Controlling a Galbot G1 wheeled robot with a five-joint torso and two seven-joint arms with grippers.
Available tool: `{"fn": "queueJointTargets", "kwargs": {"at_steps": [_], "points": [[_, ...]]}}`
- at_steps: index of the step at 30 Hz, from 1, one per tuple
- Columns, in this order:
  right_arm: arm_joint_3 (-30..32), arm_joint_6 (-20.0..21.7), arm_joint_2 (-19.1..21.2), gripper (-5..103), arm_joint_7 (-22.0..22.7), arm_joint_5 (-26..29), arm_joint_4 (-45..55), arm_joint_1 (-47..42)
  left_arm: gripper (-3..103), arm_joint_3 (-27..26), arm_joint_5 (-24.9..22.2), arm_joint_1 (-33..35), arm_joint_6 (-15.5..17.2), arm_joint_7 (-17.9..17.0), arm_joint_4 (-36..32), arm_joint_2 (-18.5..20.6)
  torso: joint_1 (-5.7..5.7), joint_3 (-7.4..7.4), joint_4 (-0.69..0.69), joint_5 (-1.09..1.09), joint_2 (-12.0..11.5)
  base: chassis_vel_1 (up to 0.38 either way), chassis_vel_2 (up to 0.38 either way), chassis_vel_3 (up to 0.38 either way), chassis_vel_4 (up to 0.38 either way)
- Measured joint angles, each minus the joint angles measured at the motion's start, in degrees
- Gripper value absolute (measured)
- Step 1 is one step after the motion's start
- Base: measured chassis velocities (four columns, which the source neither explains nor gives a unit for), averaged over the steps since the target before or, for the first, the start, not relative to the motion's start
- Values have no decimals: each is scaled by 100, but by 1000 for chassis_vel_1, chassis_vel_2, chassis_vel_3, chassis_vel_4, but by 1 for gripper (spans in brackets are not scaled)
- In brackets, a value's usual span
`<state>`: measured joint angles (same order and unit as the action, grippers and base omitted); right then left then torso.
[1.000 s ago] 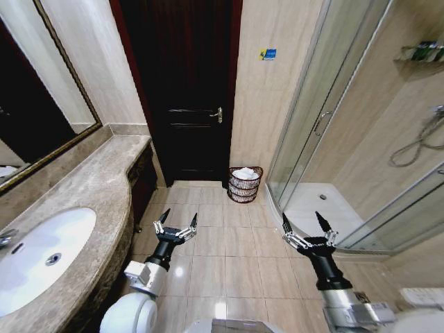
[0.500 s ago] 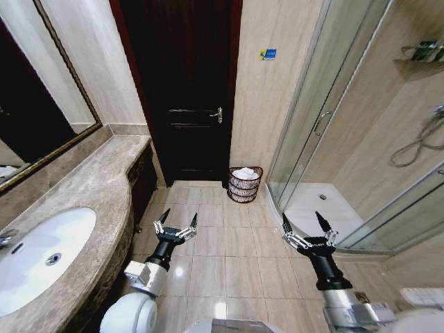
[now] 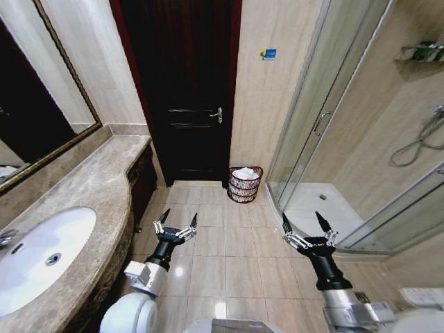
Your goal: Discard the used towel into the hamper.
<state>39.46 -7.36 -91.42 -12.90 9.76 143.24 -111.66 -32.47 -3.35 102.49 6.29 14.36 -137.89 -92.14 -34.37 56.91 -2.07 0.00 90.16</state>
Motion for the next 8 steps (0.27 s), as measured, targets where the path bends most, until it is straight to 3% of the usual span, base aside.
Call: {"fn": "queueJointTargets", "kwargs": {"at_steps": [8], "points": [[0, 0, 0, 100, 0, 0, 0, 0, 100, 0, 0, 0, 0, 0, 0, 0, 0, 0, 0, 0, 0, 0, 0, 0, 0]]}}
